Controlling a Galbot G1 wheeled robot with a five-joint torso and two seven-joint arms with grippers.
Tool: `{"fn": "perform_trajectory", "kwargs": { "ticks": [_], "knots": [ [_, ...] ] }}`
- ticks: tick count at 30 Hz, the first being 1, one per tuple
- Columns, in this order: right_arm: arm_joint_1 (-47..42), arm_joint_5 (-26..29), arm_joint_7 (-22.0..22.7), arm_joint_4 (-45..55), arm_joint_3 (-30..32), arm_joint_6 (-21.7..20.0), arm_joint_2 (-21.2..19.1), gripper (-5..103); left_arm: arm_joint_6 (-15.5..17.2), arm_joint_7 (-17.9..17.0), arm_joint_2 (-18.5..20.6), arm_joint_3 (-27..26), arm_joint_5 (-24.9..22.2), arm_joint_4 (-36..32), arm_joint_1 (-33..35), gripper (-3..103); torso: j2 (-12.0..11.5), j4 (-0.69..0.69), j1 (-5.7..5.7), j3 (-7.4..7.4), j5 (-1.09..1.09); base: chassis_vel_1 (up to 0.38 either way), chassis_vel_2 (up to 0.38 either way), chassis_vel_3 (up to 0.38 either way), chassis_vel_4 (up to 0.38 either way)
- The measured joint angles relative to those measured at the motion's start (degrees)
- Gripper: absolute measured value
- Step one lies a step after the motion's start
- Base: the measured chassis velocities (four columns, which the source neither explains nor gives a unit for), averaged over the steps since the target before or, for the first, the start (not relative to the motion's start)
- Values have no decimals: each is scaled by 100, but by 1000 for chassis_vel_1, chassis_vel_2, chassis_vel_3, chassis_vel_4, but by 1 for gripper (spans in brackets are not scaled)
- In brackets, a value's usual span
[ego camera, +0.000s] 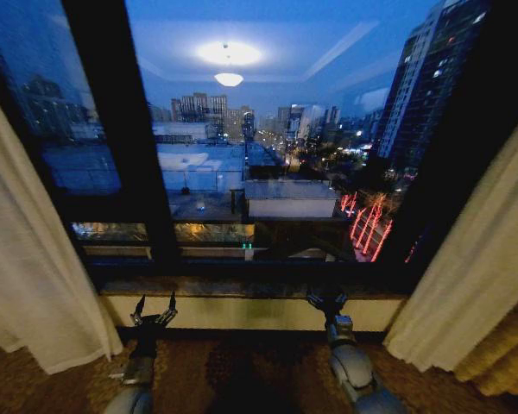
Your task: Open the curtains by pulling them apart, changing their state from closed to fully open.
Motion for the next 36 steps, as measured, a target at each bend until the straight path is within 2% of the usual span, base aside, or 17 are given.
{"fn": "perform_trajectory", "kwargs": {
  "ticks": [24, 26, 33, 36],
  "knots": [
    [0, 0, -1, 0, -1, 0, 1, 100, 0, -1, 1, -2, 0, 0, 0, 100, 1, 1, 0, 0, 1, 338, 332, -335, -350],
    [0, 0, -1, 1, -1, 0, 1, 100, 0, -1, 2, -3, 0, 0, 0, 100, 1, 2, 0, -1, -4, 130, 154, -135, -165],
    [0, 0, 0, 1, 1, 0, -2, 100, 0, 0, -2, 3, 0, 0, 0, 100, 1, -1, 0, 0, 7, 23, 22, -15, -15],
    [0, 0, 1, 1, 3, 0, -3, 100, 0, 0, -2, 4, 0, 0, 0, 100, 1, -2, 0, 0, 3, -67, -61, 39, 54]
  ]
}}
